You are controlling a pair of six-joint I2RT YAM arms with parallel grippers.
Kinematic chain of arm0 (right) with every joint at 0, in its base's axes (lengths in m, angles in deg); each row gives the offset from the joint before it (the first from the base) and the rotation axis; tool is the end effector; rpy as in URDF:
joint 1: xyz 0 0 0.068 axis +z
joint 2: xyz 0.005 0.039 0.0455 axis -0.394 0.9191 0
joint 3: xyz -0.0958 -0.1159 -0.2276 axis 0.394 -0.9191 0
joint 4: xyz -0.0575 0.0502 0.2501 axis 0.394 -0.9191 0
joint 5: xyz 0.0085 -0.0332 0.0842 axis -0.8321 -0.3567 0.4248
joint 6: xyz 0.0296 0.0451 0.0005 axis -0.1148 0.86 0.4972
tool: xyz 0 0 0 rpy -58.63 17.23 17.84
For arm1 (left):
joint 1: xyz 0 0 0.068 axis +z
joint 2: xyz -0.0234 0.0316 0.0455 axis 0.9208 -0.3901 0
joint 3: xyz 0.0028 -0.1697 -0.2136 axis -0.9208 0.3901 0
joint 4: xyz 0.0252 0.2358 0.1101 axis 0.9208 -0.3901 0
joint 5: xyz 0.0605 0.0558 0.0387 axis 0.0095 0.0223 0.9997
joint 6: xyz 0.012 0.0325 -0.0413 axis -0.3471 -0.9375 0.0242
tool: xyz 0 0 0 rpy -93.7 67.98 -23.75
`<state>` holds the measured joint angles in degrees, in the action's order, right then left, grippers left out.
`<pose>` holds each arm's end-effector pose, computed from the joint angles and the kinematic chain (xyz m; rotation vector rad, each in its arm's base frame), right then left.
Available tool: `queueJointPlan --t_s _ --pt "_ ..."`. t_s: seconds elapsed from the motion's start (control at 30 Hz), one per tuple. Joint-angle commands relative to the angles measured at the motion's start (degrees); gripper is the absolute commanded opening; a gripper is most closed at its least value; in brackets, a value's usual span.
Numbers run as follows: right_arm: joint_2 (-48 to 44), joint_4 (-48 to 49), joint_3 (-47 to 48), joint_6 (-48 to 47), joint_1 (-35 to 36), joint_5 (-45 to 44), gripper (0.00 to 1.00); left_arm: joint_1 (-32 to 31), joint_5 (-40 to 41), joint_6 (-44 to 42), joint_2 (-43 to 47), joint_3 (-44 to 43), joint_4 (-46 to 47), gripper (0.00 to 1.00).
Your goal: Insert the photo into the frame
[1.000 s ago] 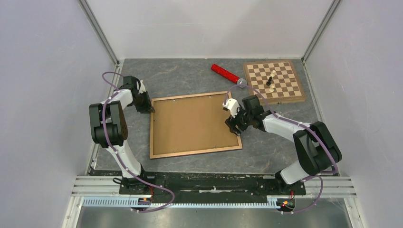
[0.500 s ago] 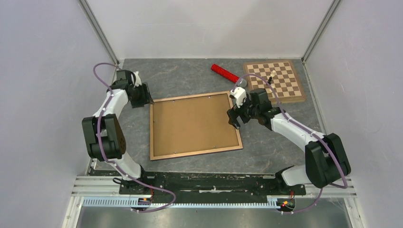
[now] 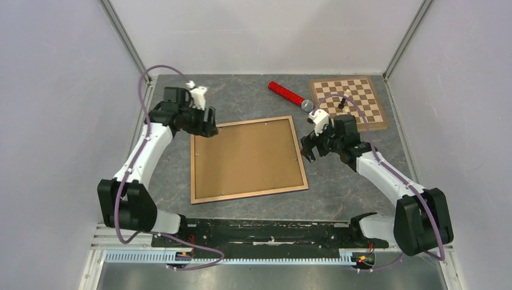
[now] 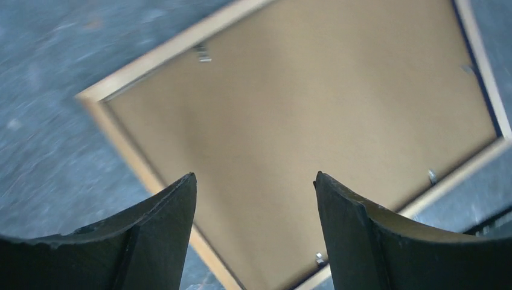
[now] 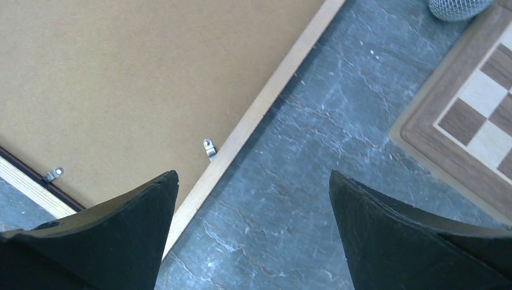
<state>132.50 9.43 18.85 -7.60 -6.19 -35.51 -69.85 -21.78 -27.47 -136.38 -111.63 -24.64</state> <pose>0.2523 0.0907 0.2279 -0.8388 2.0722 0.4168 0.3043 -0.0267 0.2968 0.3194 2.4076 -0.3889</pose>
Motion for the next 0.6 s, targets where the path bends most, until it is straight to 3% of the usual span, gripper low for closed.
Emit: queueJointPlan --t_s 0.0,0.3,0.57 --pt "-3.9 4.4 -3.5 1.4 -2.6 2.3 0.98 -10.5 -3.7 -9.3 4.1 1.8 -5.5 0.78" --pt "-7.3 7.7 -9.8 1.4 -9.9 8.5 0.98 -33.8 4.1 -12.4 2.0 6.2 -3.9 0.80" --pt "-8.6 8.5 -11.0 1.9 -18.8 11.7 0.98 -47.9 10.9 -13.4 -4.4 7.7 -1.8 0.76"
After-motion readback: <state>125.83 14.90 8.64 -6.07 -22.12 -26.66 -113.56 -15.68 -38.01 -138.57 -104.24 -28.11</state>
